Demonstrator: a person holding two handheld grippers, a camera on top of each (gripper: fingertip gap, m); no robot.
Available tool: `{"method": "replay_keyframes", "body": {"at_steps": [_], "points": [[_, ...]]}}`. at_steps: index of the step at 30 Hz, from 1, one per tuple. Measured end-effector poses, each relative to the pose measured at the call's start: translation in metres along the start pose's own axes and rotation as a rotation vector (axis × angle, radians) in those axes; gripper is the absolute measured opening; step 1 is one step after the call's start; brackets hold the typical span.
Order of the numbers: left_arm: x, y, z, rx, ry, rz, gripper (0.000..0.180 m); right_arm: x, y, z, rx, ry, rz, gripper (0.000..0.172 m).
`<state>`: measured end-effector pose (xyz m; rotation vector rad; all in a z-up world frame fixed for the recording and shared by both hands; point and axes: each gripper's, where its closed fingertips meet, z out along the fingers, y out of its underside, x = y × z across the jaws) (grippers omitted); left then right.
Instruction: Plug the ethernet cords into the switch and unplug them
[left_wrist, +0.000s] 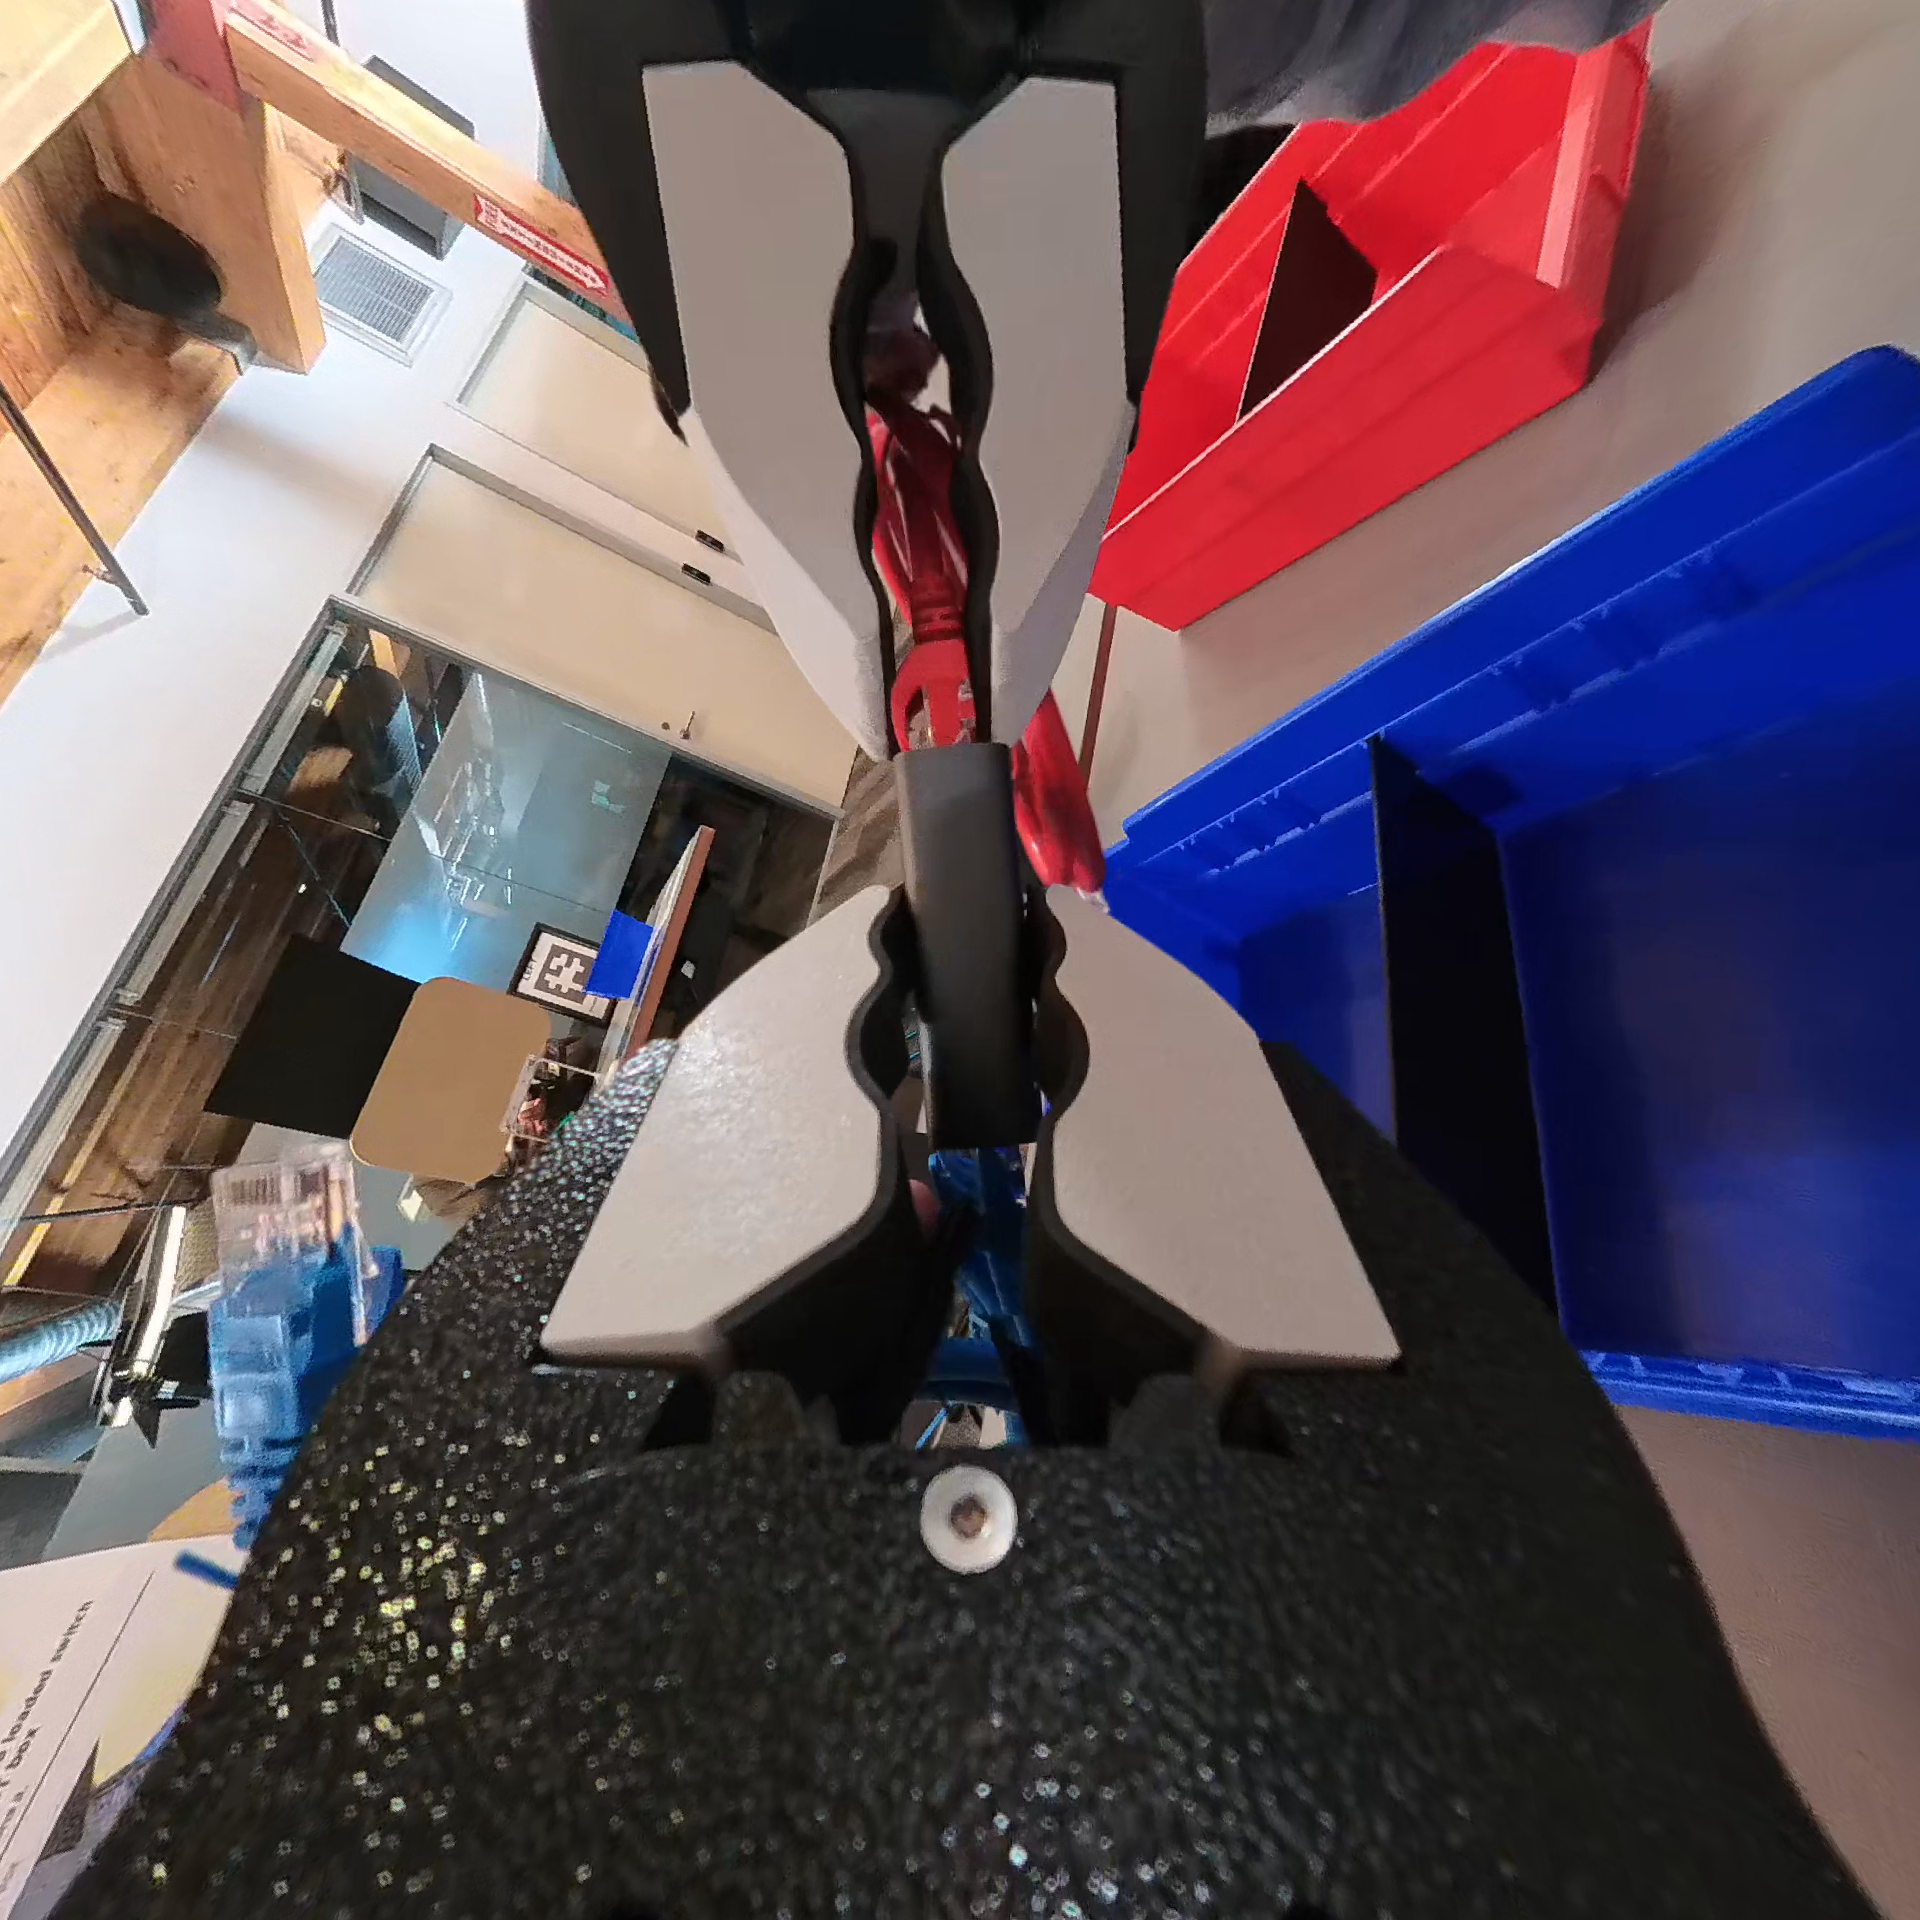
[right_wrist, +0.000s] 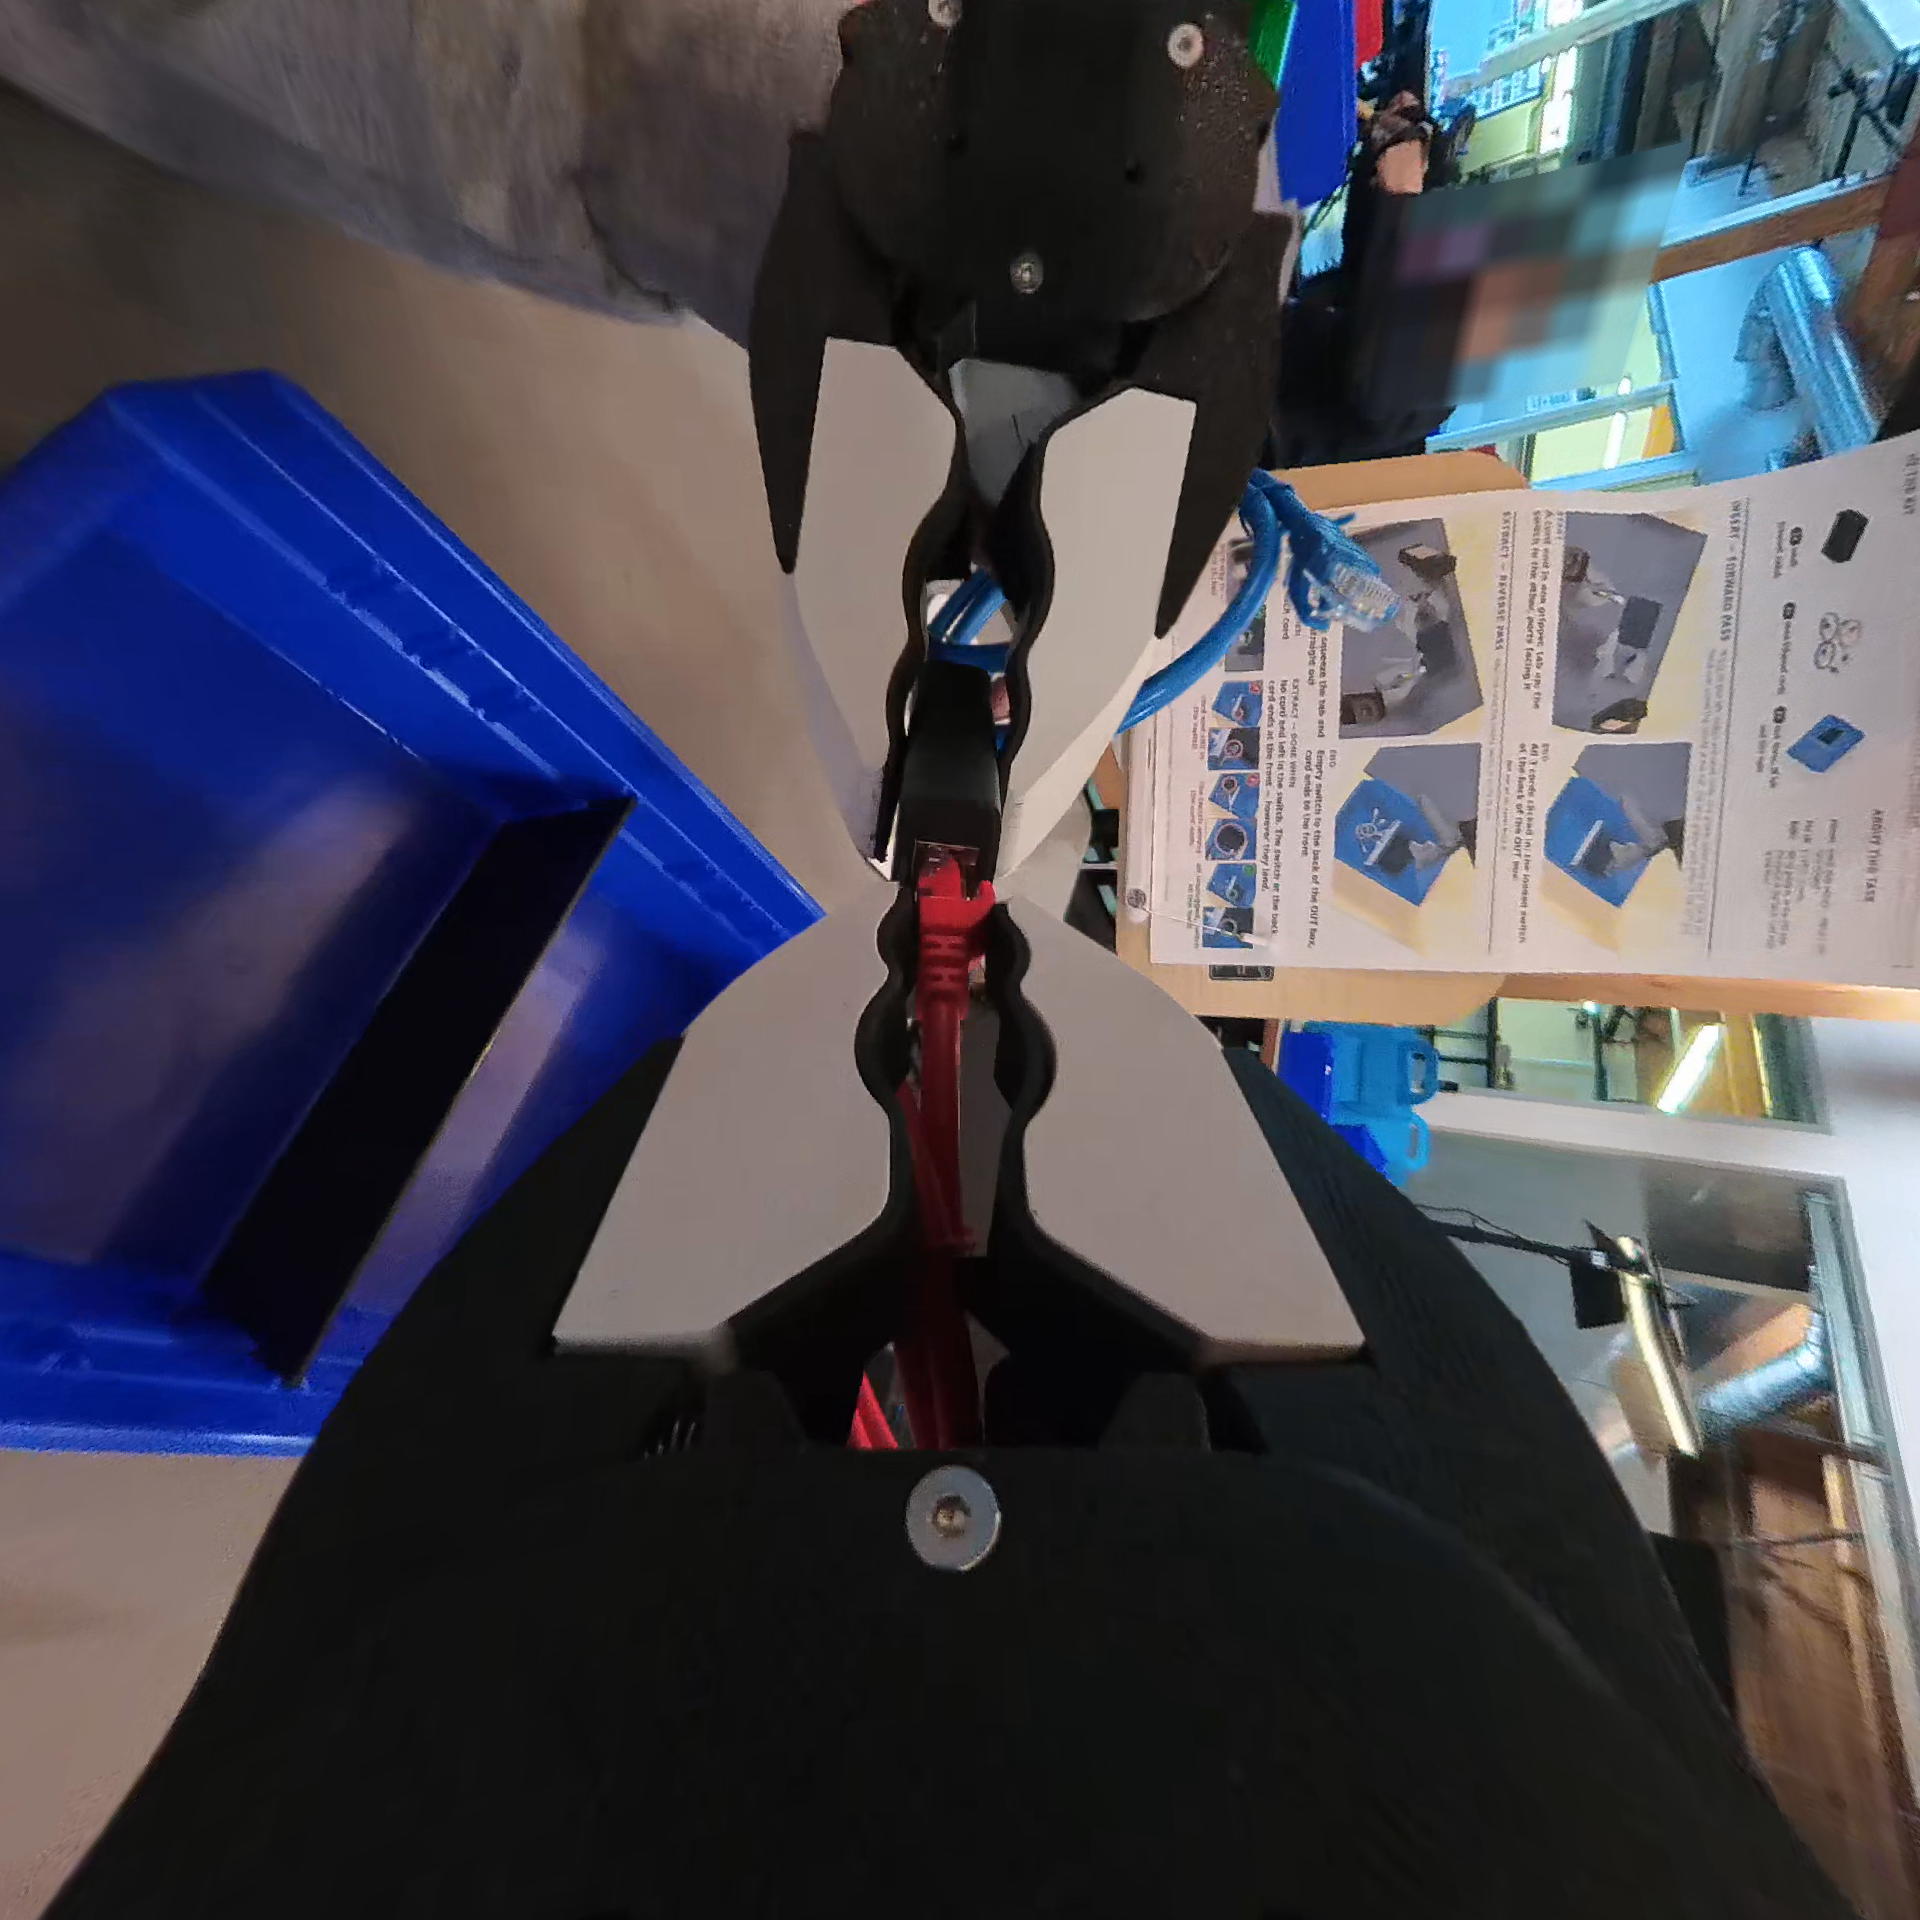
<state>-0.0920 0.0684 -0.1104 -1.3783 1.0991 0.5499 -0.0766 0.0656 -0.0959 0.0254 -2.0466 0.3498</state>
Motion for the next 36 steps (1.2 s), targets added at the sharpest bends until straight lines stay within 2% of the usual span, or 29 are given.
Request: {"method": "replay_keyframes", "body": {"at_steps": [1, 6, 10, 12, 14, 18, 20, 21, 23, 24, 29, 30, 32, 35, 36], "points": [[0.0, -0.001, 0.0, 0.003, 0.002, -0.002, 0.021, 0.0, 0.0, 0.0, 0.005, -0.001, 0.003, 0.012], [-0.004, 0.0, 0.002, 0.005, -0.034, 0.004, 0.021, 0.005, 0.003, 0.0, -0.002, 0.045, 0.015, 0.013], [-0.03, 0.0, 0.006, 0.007, -0.25, 0.064, 0.022, 0.025, 0.012, -0.003, -0.058, 0.197, 0.039, 0.012], [-0.045, -0.012, 0.001, 0.078, -0.385, 0.088, 0.03, 0.035, 0.022, -0.007, -0.079, 0.265, 0.077, 0.013], [-0.051, -0.034, -0.007, 0.209, -0.456, 0.062, 0.034, 0.041, 0.03, -0.01, -0.073, 0.318, 0.126, 0.013], [-0.034, -0.078, -0.019, 0.517, -0.324, -0.062, 0.035, 0.049, 0.051, -0.015, -0.092, 0.42, 0.209, 0.013], [-0.022, -0.093, -0.026, 0.635, -0.236, -0.086, 0.02, 0.053, 0.057, -0.019, -0.082, 0.474, 0.255, 0.013], [-0.014, -0.093, -0.024, 0.64, -0.148, -0.115, 0.011, 0.054, 0.057, -0.022, -0.066, 0.495, 0.278, 0.013], [-0.001, -0.079, -0.013, 0.575, 0.034, -0.216, 0.005, 0.057, 0.055, -0.027, -0.03, 0.538, 0.323, 0.013], [-0.001, -0.072, -0.01, 0.566, 0.066, -0.272, 0.004, 0.06, 0.053, -0.029, -0.005, 0.563, 0.348, 0.012], [-0.026, -0.024, -0.001, 0.58, 0.05, -0.563, 0.004, 0.072, 0.031, -0.044, 0.185, 0.661, 0.48, 0.012], [-0.03, -0.011, 0.003, 0.571, 0.029, -0.619, 0.009, 0.074, 0.026, -0.045, 0.226, 0.668, 0.505, 0.012], [-0.045, 0.005, 0.004, 0.623, -0.036, -0.757, 0.034, 0.073, 0.016, -0.044, 0.305, 0.66, 0.556, 0.012], [-0.065, 0.002, -0.012, 0.877, -0.039, -0.962, 0.07, 0.063, 0.002, -0.033, 0.417, 0.548, 0.649, 0.012], [-0.069, 0.002, -0.015, 0.922, -0.027, -1.002, 0.08, 0.059, -0.002, -0.03, 0.448, 0.507, 0.671, 0.012]]}}
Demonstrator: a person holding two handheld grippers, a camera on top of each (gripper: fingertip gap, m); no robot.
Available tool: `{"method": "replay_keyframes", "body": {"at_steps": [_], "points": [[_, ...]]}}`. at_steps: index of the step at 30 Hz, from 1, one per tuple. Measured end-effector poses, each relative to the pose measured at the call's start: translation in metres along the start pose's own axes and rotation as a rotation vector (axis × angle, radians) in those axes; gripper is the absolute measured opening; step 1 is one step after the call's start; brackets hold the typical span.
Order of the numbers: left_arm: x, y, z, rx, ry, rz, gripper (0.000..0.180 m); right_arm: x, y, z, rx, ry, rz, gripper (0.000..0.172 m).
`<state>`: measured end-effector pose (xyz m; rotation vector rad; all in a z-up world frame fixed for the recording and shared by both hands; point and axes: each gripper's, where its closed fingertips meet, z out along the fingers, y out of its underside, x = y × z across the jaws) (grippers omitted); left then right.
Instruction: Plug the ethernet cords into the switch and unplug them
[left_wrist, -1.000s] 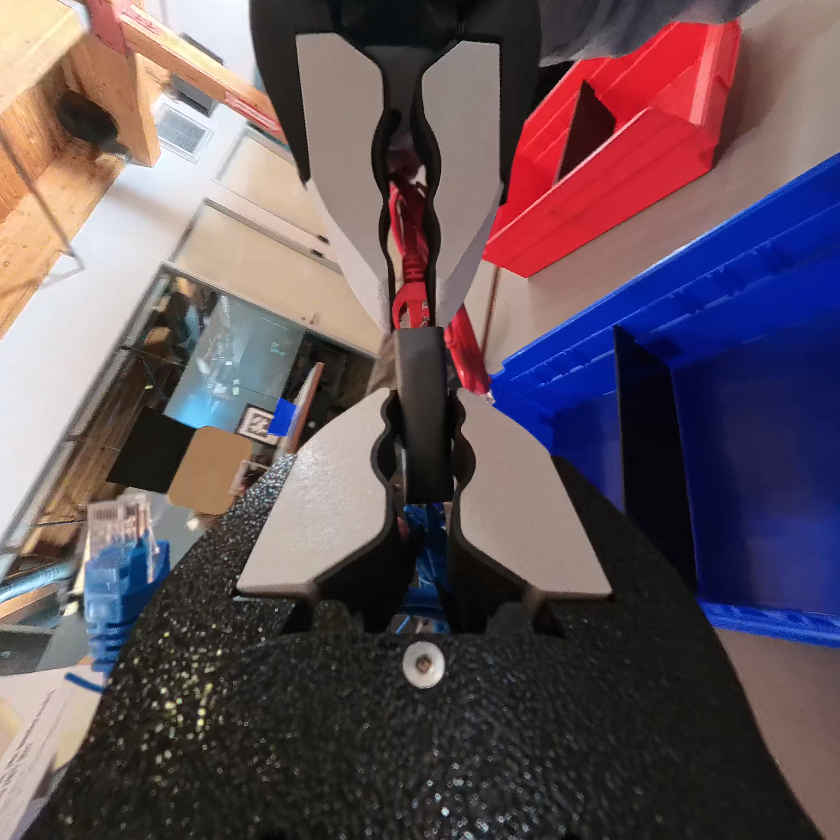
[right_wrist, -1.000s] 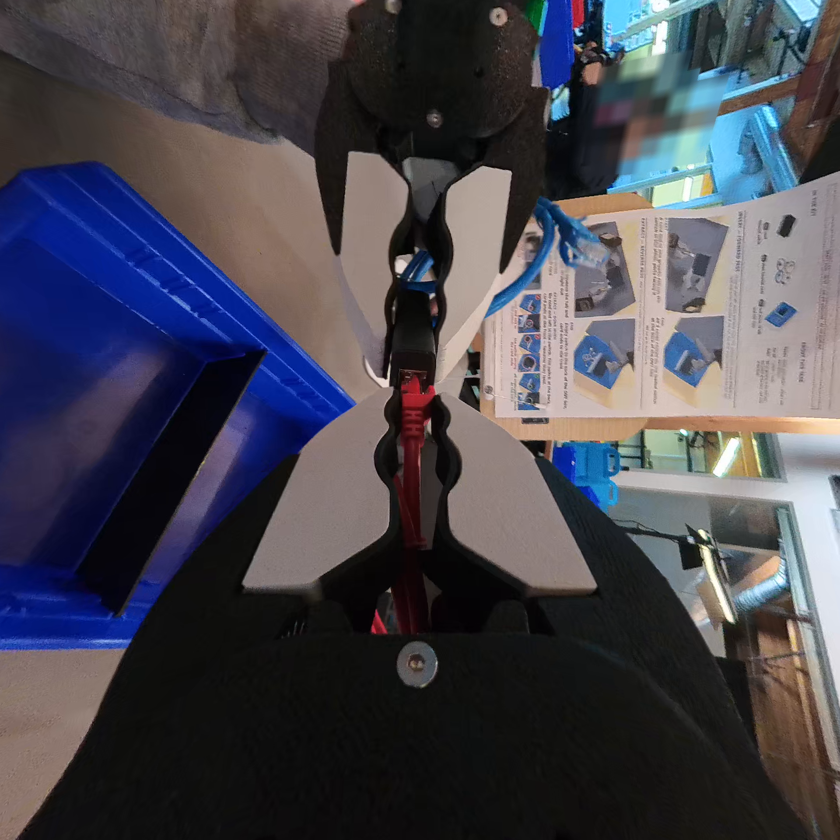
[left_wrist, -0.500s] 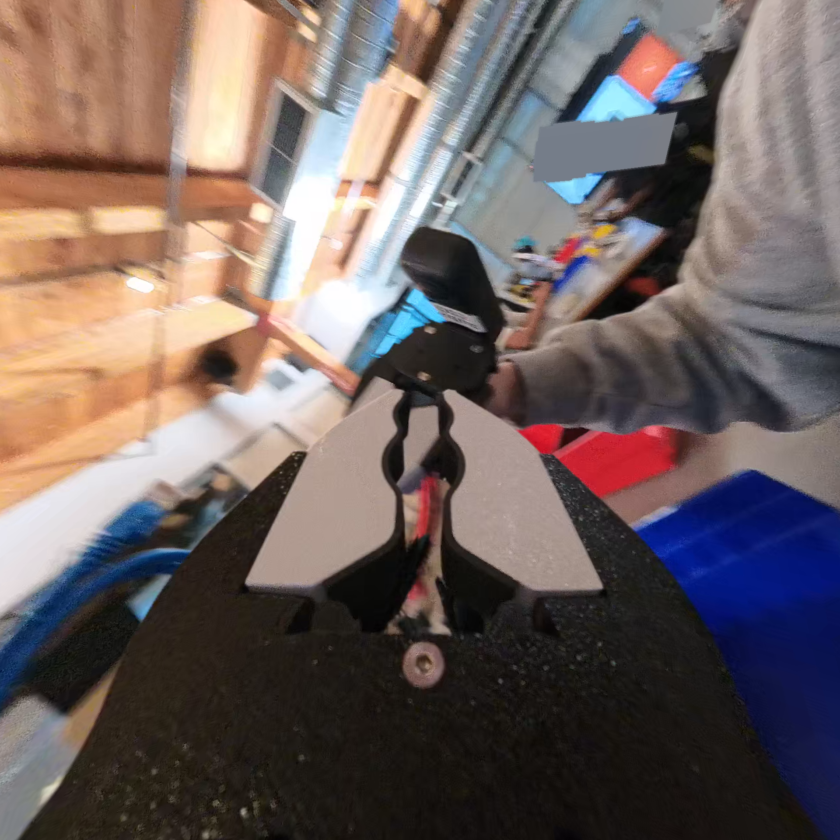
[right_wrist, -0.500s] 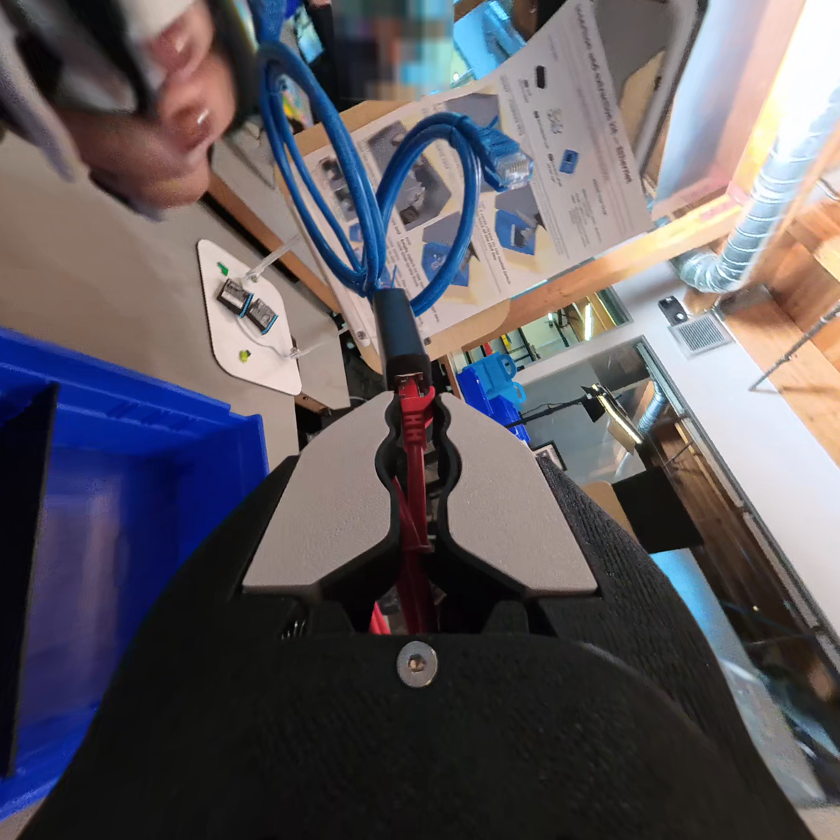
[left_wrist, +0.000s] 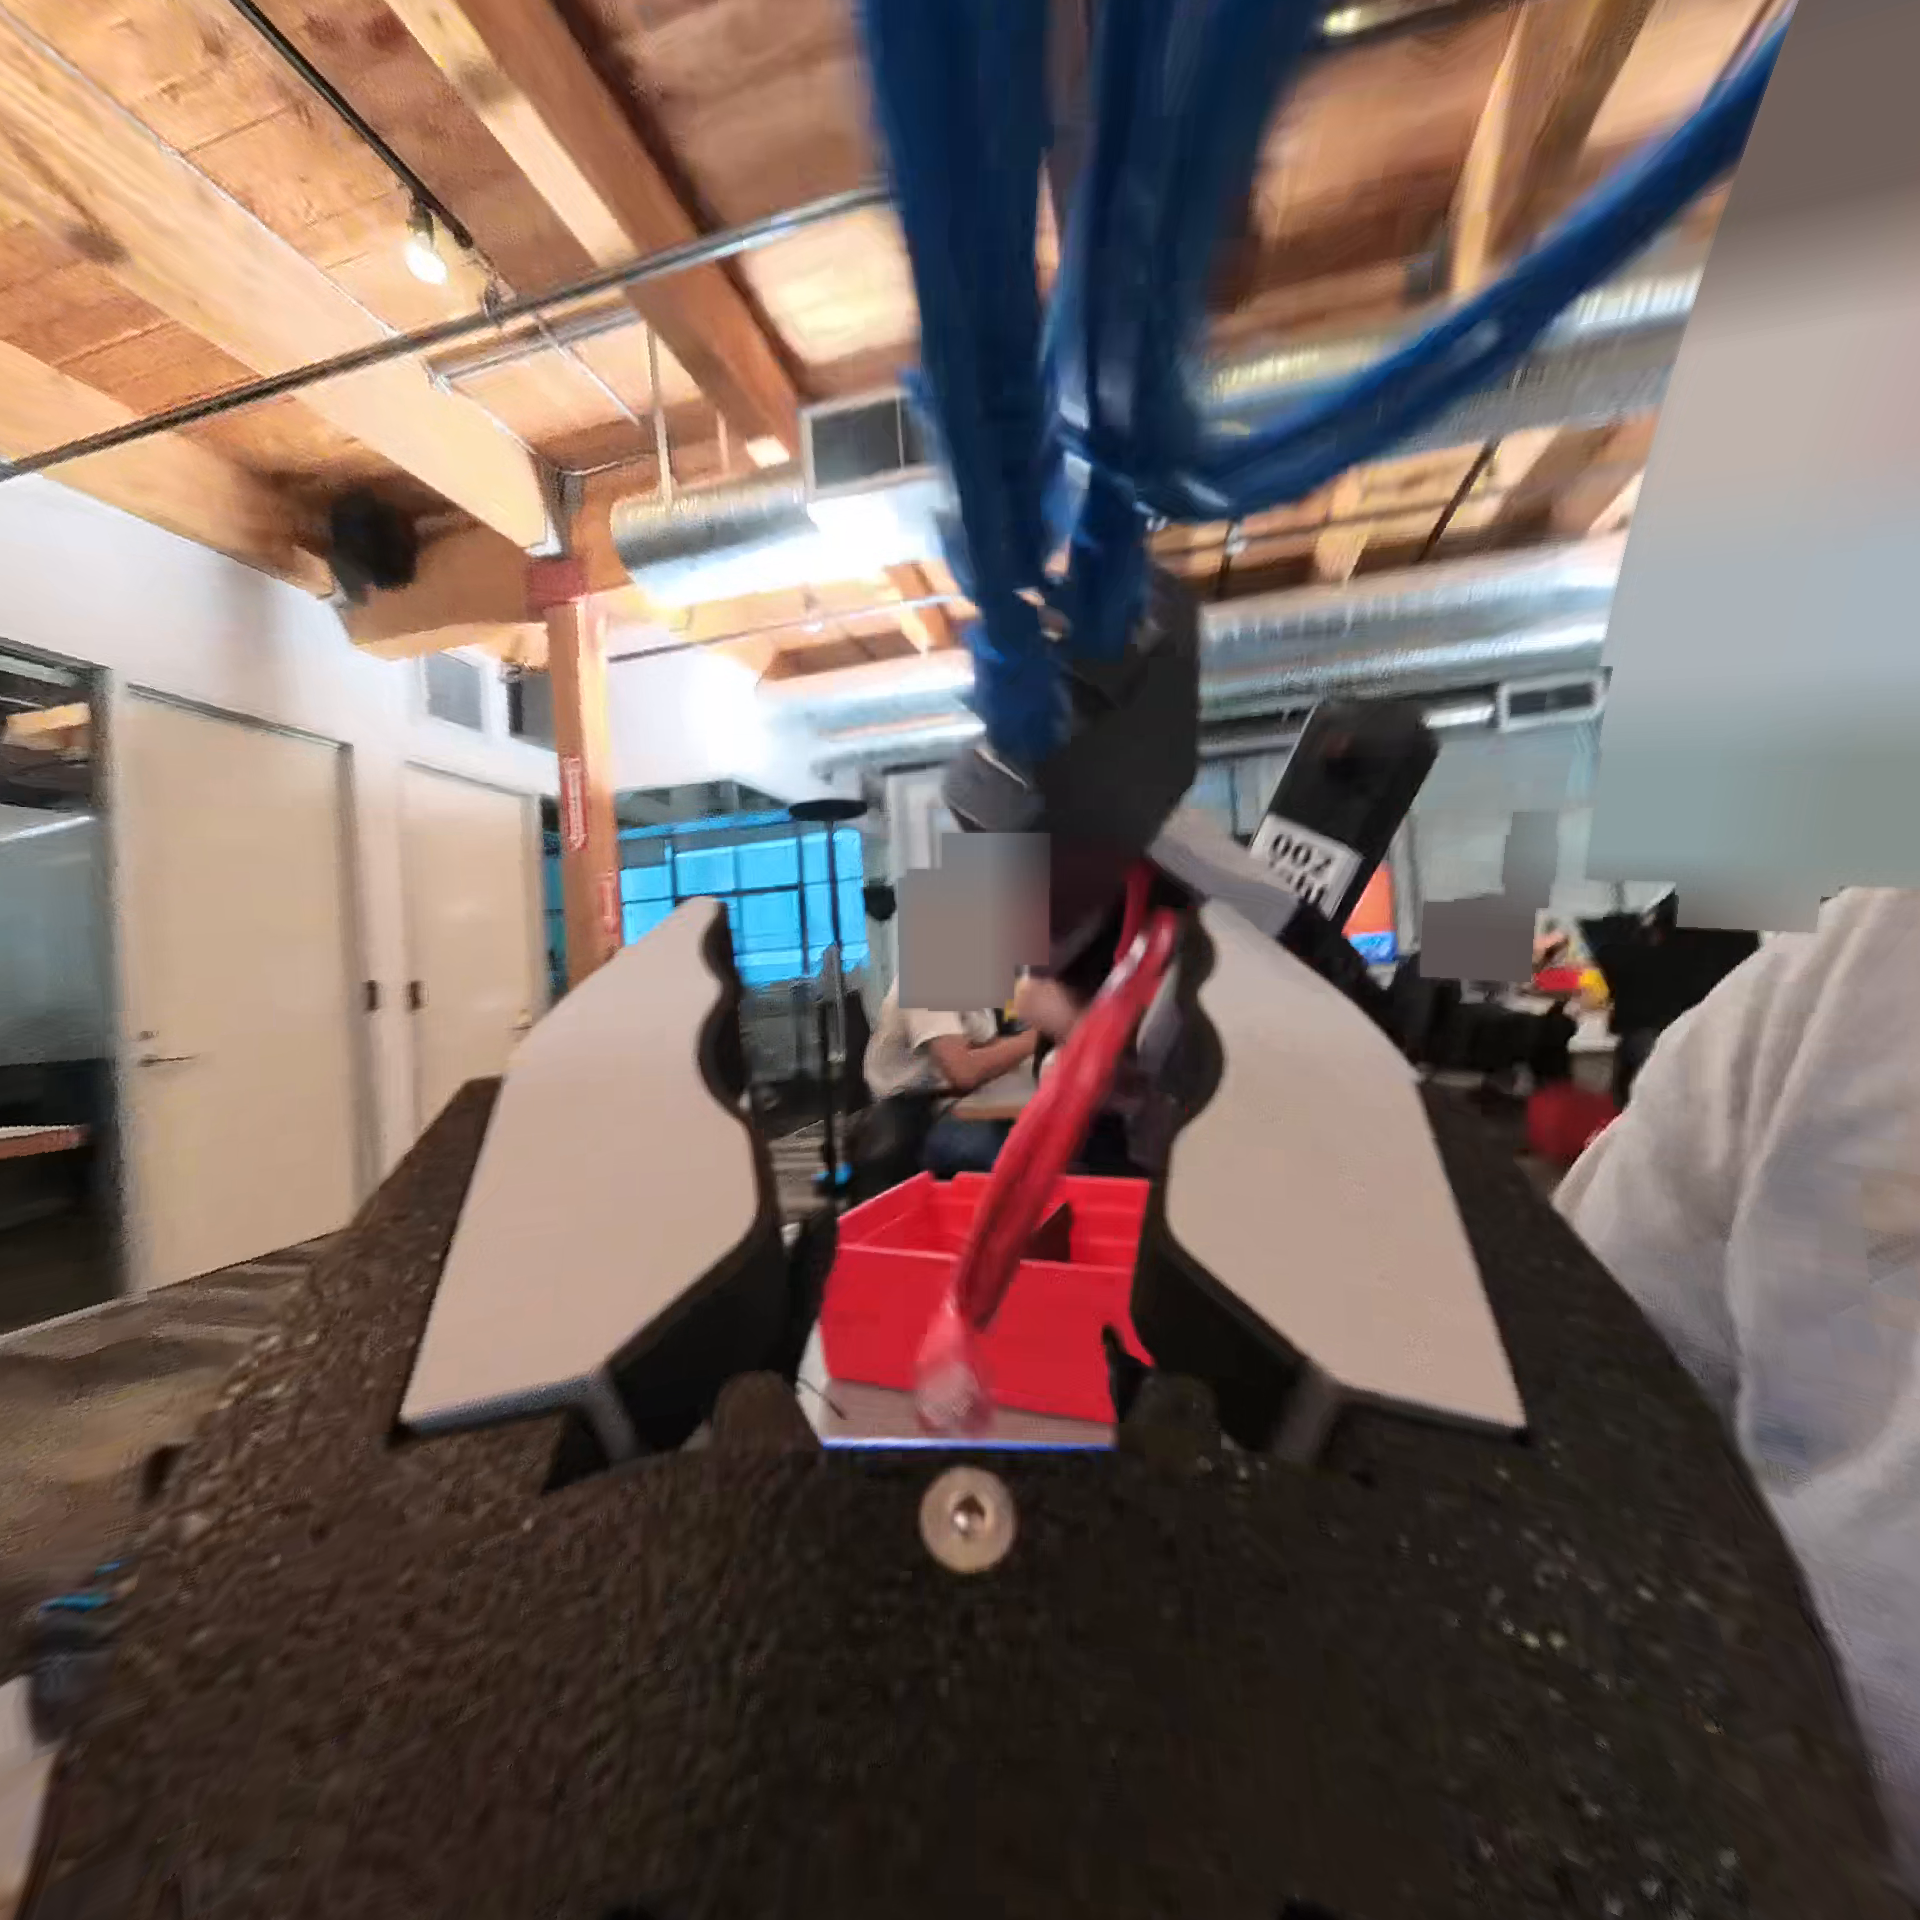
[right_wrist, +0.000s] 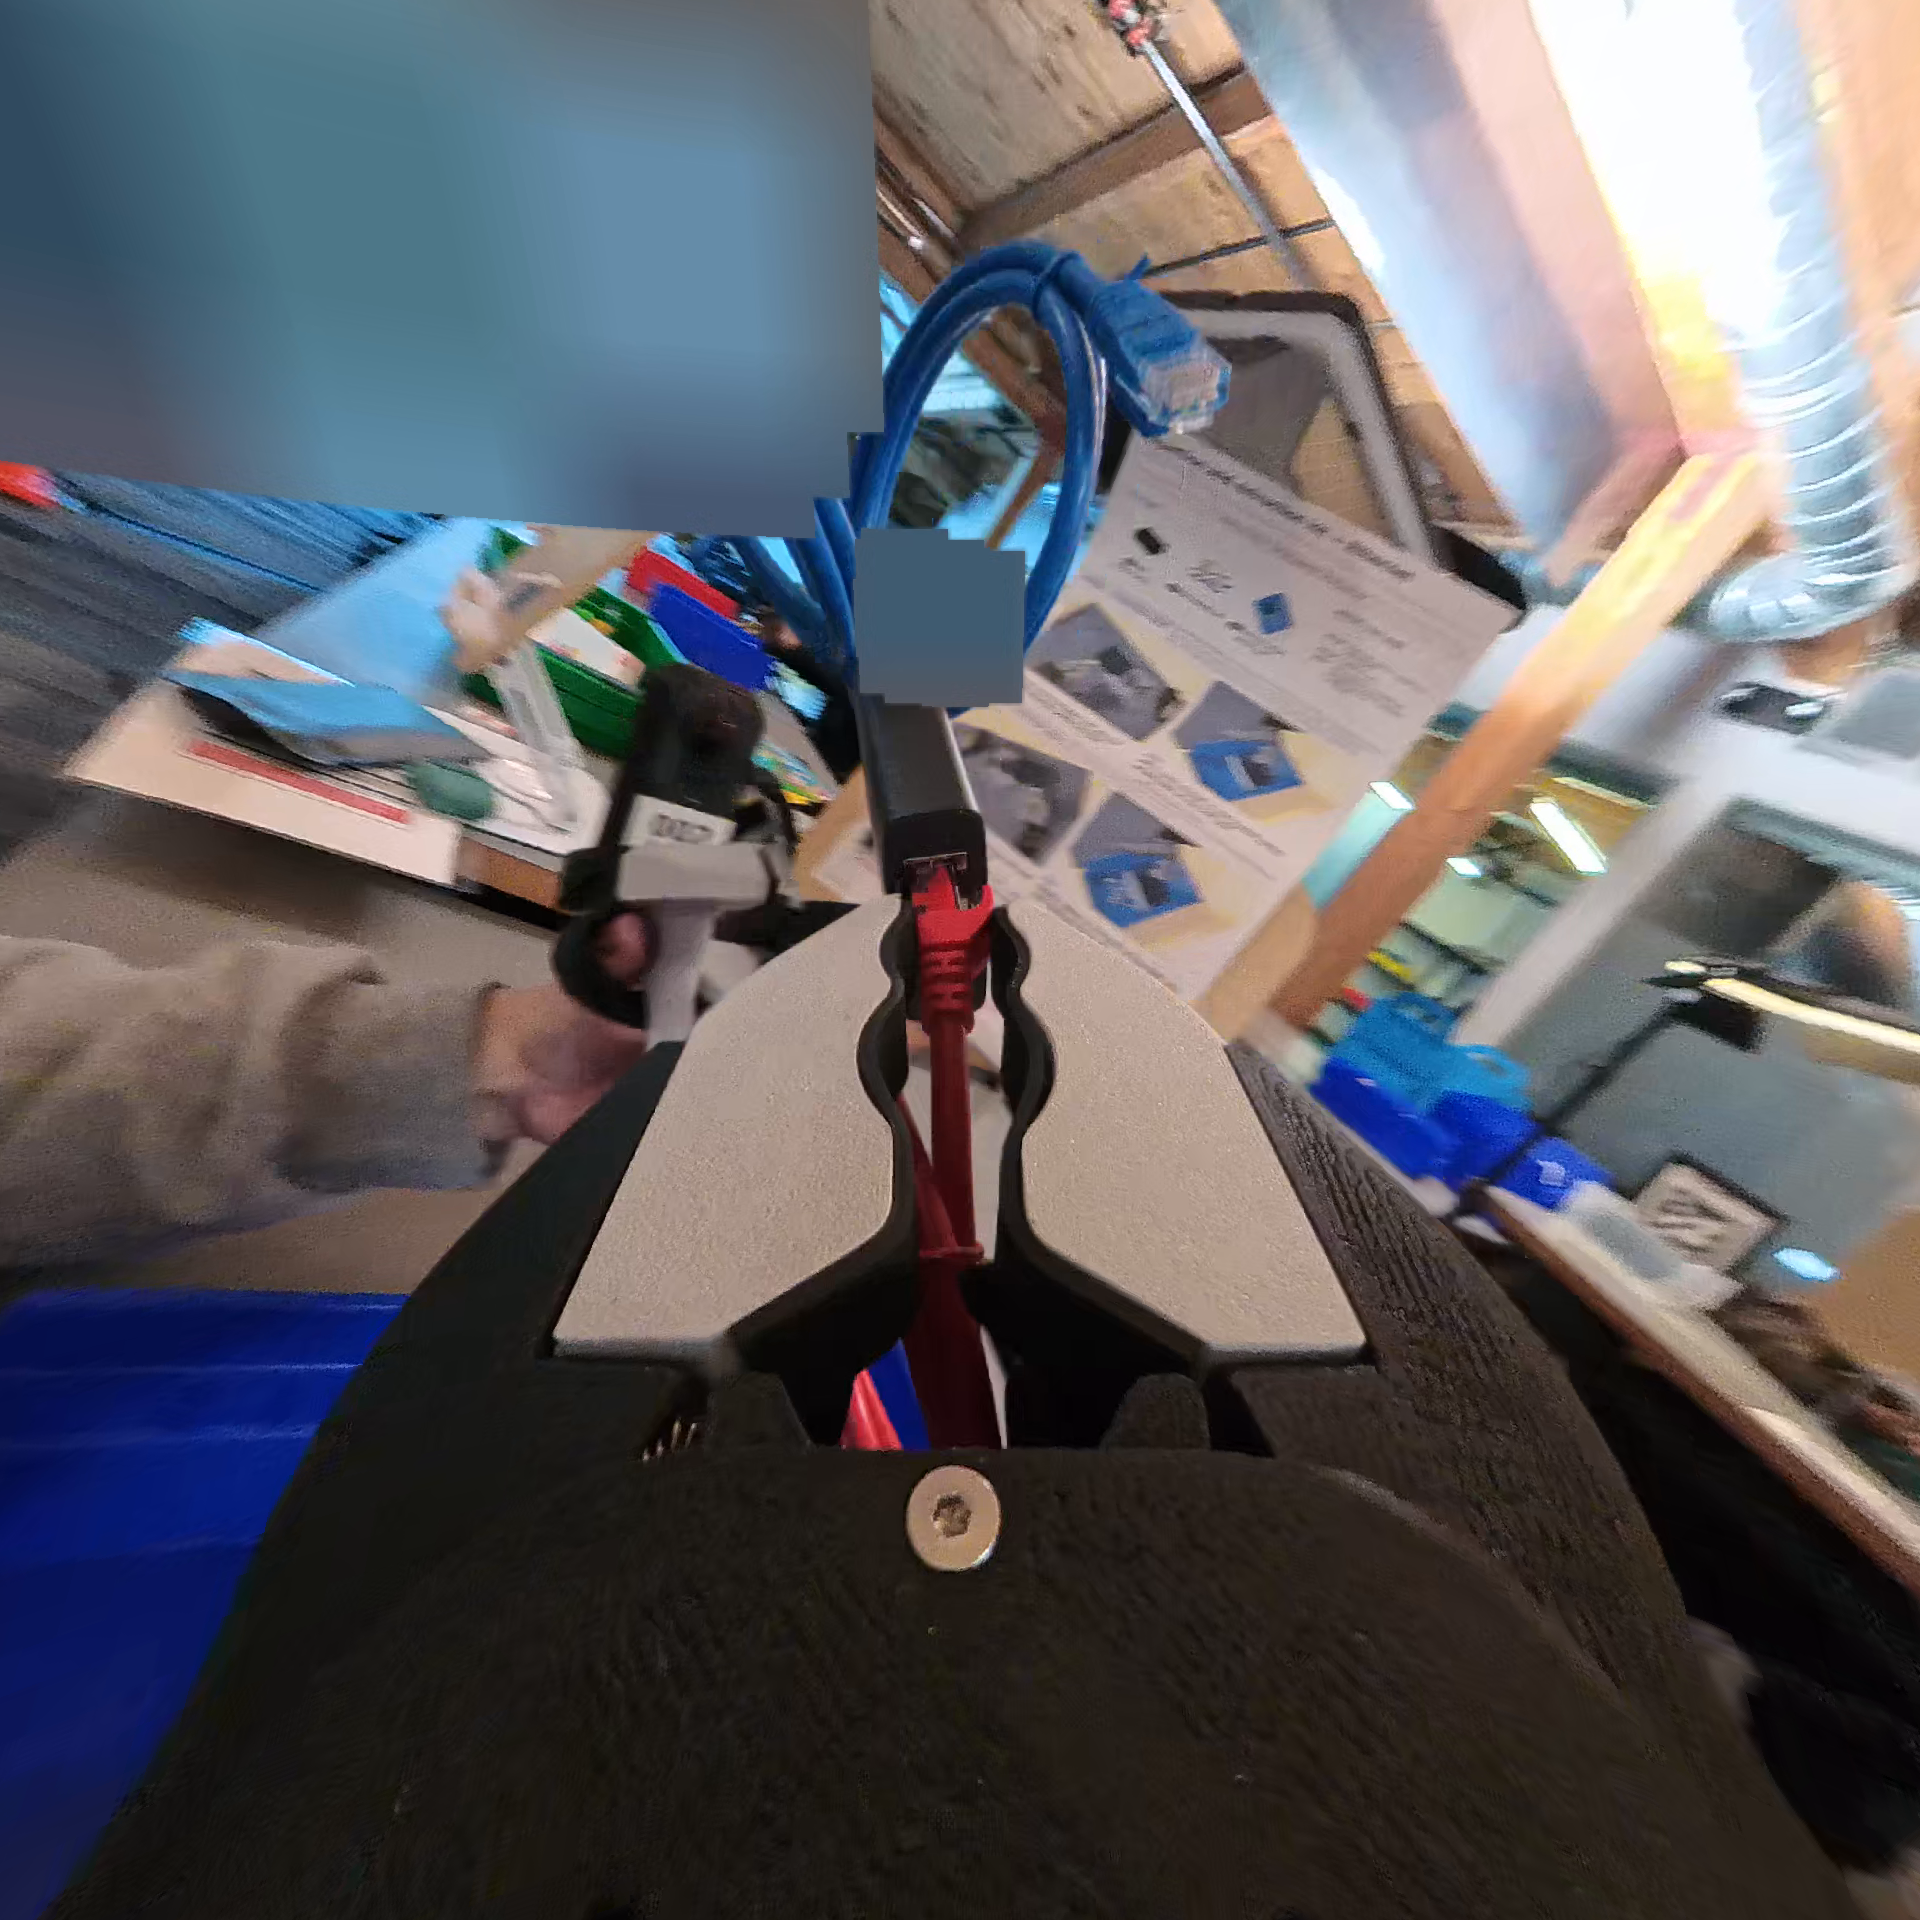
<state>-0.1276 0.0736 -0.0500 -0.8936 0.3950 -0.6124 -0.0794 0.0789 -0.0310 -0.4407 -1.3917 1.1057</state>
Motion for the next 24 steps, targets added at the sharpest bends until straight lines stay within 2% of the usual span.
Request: {"method": "replay_keyframes", "body": {"at_steps": [1, 3, 8, 16, 24], "points": [[0.0, -0.001, 0.001, 0.013, 0.005, -0.024, 0.088, -0.006, 0.001, 0.002, 0.004, -0.039, 0.028, 0.012], [0.009, -0.004, 0.004, 0.049, 0.046, -0.01, 0.089, -0.016, 0.003, 0.006, -0.002, -0.099, 0.052, 0.012], [0.044, -0.018, 0.007, 0.165, 0.132, 0.174, 0.052, -0.033, 0.004, 0.012, -0.049, -0.132, -0.03, 0.012], [0.068, -0.029, 0.007, 0.208, 0.235, 0.192, 0.042, -0.045, 0.0, 0.004, -0.099, -0.16, -0.127, 0.012], [0.08, -0.021, 0.007, 0.098, 0.283, 0.301, 0.036, -0.05, -0.007, -0.001, -0.069, -0.192, -0.127, 0.013]]}}
